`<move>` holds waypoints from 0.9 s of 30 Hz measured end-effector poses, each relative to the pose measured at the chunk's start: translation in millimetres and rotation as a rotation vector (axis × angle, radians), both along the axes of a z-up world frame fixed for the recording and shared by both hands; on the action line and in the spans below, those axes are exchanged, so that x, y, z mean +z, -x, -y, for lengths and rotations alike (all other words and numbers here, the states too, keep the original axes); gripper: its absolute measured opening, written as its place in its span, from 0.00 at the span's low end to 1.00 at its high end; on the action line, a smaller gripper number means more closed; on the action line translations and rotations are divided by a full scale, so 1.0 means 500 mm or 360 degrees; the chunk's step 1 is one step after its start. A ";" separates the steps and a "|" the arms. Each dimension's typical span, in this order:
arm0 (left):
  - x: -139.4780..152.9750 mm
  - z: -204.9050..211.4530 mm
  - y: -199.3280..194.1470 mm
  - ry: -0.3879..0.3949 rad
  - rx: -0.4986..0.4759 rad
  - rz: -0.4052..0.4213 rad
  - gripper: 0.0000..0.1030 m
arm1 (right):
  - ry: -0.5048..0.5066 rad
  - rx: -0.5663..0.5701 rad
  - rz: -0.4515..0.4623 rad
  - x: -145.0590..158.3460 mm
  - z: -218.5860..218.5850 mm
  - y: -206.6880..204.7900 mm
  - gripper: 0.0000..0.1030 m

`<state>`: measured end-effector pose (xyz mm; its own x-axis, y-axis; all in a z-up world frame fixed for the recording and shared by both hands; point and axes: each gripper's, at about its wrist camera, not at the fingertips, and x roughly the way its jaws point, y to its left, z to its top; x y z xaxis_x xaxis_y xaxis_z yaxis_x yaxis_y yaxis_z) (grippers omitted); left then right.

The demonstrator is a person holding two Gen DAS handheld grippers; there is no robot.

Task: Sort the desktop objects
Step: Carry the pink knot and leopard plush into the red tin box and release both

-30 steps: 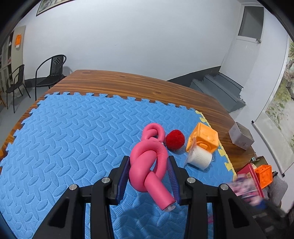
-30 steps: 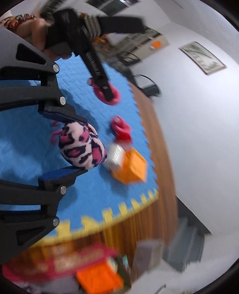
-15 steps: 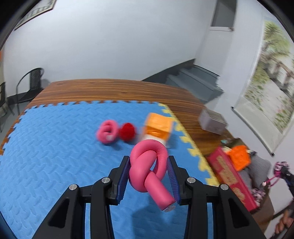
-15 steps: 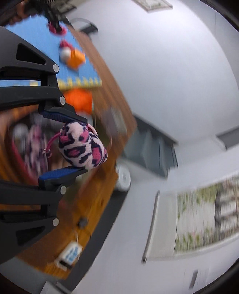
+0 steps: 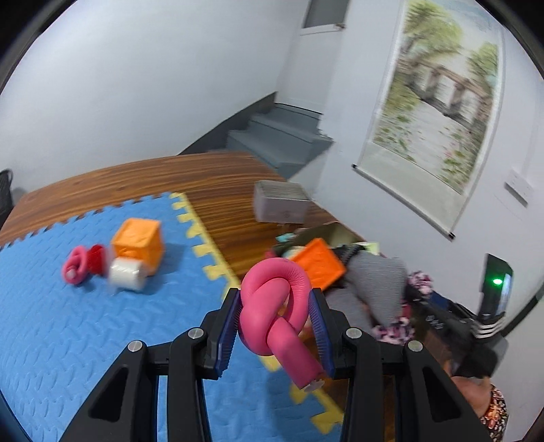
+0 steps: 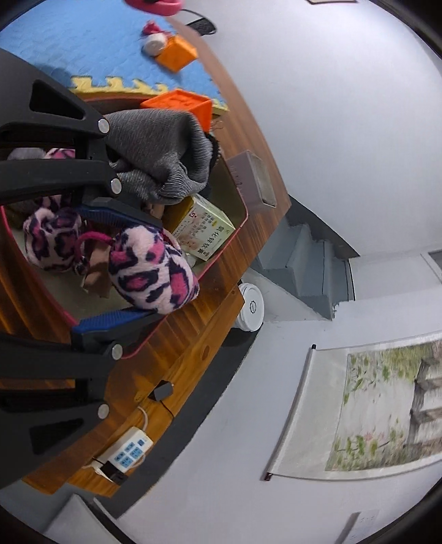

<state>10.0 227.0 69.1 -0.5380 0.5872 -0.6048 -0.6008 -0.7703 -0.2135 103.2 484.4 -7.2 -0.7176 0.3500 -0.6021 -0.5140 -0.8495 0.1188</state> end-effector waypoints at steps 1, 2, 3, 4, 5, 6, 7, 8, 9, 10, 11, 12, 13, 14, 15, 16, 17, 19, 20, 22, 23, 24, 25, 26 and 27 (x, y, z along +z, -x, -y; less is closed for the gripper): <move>0.001 -0.015 -0.004 0.0003 -0.0026 0.0000 0.41 | 0.0008 0.0006 -0.0020 0.002 -0.002 -0.004 0.50; 0.003 -0.029 -0.009 0.0006 -0.0052 -0.0001 0.41 | 0.0018 0.0011 -0.0041 0.004 -0.005 -0.009 0.57; 0.003 -0.044 -0.013 0.0010 -0.0077 -0.0001 0.41 | 0.0033 0.0015 -0.0072 0.007 -0.007 -0.017 0.66; 0.002 -0.058 -0.015 0.0020 -0.0098 0.0000 0.41 | 0.0049 0.0017 -0.0106 0.010 -0.009 -0.026 0.69; 0.000 -0.071 -0.018 0.0027 -0.0116 0.0003 0.41 | 0.0058 0.0014 -0.0162 0.018 -0.013 -0.041 0.72; -0.002 -0.080 -0.018 0.0030 -0.0126 0.0011 0.41 | 0.0061 0.0011 -0.0193 0.021 -0.015 -0.050 0.73; -0.004 -0.089 -0.018 0.0031 -0.0136 0.0021 0.41 | 0.0063 0.0001 -0.0229 0.028 -0.018 -0.062 0.73; -0.006 -0.097 -0.017 0.0030 -0.0144 0.0036 0.41 | 0.0065 -0.0025 -0.0270 0.033 -0.023 -0.078 0.74; -0.008 -0.105 -0.016 0.0029 -0.0152 0.0052 0.41 | 0.0073 -0.0052 -0.0290 0.036 -0.029 -0.087 0.75; -0.011 -0.113 -0.015 0.0026 -0.0164 0.0067 0.41 | 0.0081 -0.0079 -0.0310 0.039 -0.035 -0.096 0.76; -0.013 -0.120 -0.014 0.0025 -0.0174 0.0077 0.41 | 0.0091 -0.0105 -0.0329 0.041 -0.041 -0.105 0.76; -0.015 -0.127 -0.014 0.0025 -0.0182 0.0084 0.41 | 0.0113 -0.0128 -0.0347 0.041 -0.050 -0.113 0.76; -0.018 -0.135 -0.014 0.0026 -0.0192 0.0092 0.41 | 0.0135 -0.0150 -0.0364 0.042 -0.058 -0.120 0.76; -0.021 -0.144 -0.014 0.0029 -0.0206 0.0103 0.41 | 0.0145 -0.0163 -0.0373 0.044 -0.061 -0.124 0.76; -0.025 -0.152 -0.014 0.0031 -0.0217 0.0111 0.41 | 0.0153 -0.0176 -0.0382 0.043 -0.066 -0.127 0.76; -0.030 -0.161 -0.013 0.0034 -0.0228 0.0120 0.41 | 0.0160 -0.0188 -0.0391 0.043 -0.072 -0.130 0.76; -0.035 -0.173 -0.012 0.0039 -0.0242 0.0128 0.41 | 0.0167 -0.0200 -0.0399 0.042 -0.077 -0.134 0.76; -0.046 -0.195 -0.005 0.0048 -0.0264 0.0140 0.41 | 0.0173 -0.0208 -0.0410 0.043 -0.078 -0.136 0.76; -0.052 -0.205 -0.001 0.0053 -0.0274 0.0149 0.41 | 0.0175 -0.0204 -0.0410 0.042 -0.078 -0.135 0.76; -0.067 -0.224 0.012 0.0062 -0.0285 0.0186 0.41 | 0.0171 -0.0192 -0.0408 0.043 -0.075 -0.132 0.76; -0.075 -0.233 0.019 0.0067 -0.0289 0.0205 0.41 | 0.0165 -0.0185 -0.0407 0.043 -0.072 -0.131 0.76; -0.082 -0.240 0.027 0.0073 -0.0287 0.0225 0.41 | 0.0157 -0.0181 -0.0406 0.044 -0.070 -0.130 0.76; -0.089 -0.246 0.034 0.0080 -0.0284 0.0242 0.41 | 0.0149 -0.0176 -0.0405 0.044 -0.067 -0.129 0.76; -0.094 -0.251 0.041 0.0087 -0.0279 0.0246 0.41 | 0.0138 -0.0175 -0.0403 0.045 -0.065 -0.128 0.76; -0.099 -0.254 0.047 0.0092 -0.0275 0.0253 0.41 | 0.0132 -0.0172 -0.0399 0.045 -0.063 -0.126 0.76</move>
<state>-13.5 354.0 19.9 -0.3277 0.6243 -0.7092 -0.6873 -0.6725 -0.2744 166.3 516.0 15.3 -0.8090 0.3897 -0.4401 -0.5469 -0.7734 0.3206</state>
